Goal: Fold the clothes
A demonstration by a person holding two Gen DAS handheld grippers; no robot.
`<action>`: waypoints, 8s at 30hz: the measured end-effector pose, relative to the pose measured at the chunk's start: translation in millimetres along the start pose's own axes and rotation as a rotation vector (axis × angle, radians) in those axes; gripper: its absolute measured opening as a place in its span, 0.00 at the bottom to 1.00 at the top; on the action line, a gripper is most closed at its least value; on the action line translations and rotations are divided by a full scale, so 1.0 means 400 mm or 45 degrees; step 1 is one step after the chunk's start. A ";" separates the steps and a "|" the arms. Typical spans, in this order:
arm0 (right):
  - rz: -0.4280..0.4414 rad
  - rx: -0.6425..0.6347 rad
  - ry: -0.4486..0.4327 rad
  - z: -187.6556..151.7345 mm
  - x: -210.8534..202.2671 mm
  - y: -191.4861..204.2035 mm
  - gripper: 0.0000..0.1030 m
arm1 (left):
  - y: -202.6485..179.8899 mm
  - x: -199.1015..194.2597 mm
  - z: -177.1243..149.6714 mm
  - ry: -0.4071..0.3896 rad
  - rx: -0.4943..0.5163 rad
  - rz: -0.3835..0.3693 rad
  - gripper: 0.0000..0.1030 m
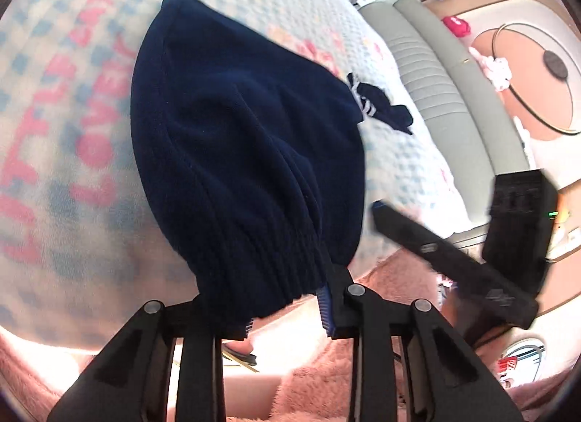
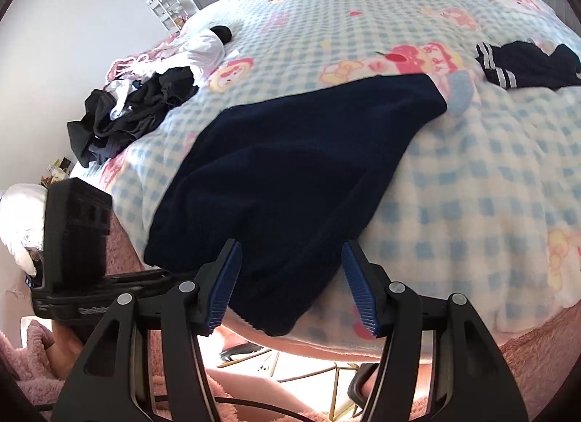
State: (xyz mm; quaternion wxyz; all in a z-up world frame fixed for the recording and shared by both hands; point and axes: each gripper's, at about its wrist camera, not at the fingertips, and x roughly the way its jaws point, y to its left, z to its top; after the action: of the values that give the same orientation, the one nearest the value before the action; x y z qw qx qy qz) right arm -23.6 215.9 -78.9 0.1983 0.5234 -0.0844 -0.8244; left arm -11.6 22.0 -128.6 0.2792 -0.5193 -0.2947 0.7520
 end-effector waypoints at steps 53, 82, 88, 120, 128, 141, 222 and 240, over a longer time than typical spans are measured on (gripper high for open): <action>0.120 0.095 -0.126 0.190 0.053 -0.034 0.57 | 0.038 -0.078 -0.022 0.211 0.158 0.299 0.48; -0.029 -0.069 -0.129 0.196 0.080 -0.034 0.57 | 0.010 -0.053 0.315 -0.088 0.450 0.295 0.59; -0.010 0.020 -0.181 0.182 0.015 -0.071 0.57 | 0.027 0.002 0.314 -0.066 0.460 0.327 0.19; -0.165 0.233 -0.182 0.210 0.087 -0.134 0.59 | 0.176 -0.111 0.266 -0.240 -0.032 0.241 0.63; -0.072 0.189 -0.114 0.193 0.136 -0.123 0.30 | 0.136 -0.039 0.283 -0.197 0.075 0.252 0.23; -0.013 0.251 -0.016 0.063 0.048 -0.123 0.36 | 0.147 -0.116 0.163 -0.025 0.066 0.324 0.42; 0.025 0.170 -0.145 0.193 0.057 -0.104 0.22 | -0.030 -0.059 0.252 -0.169 0.255 0.420 0.19; -0.273 0.386 -0.476 0.328 -0.394 -0.577 0.22 | -0.540 0.355 0.457 -0.162 0.527 0.102 0.19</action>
State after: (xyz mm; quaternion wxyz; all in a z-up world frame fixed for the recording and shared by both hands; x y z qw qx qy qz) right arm -137.6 481.6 29.2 0.0102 0.3916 -0.1861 -0.9011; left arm -203.2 241.8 -5.3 0.3304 -0.4137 -0.1302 0.8383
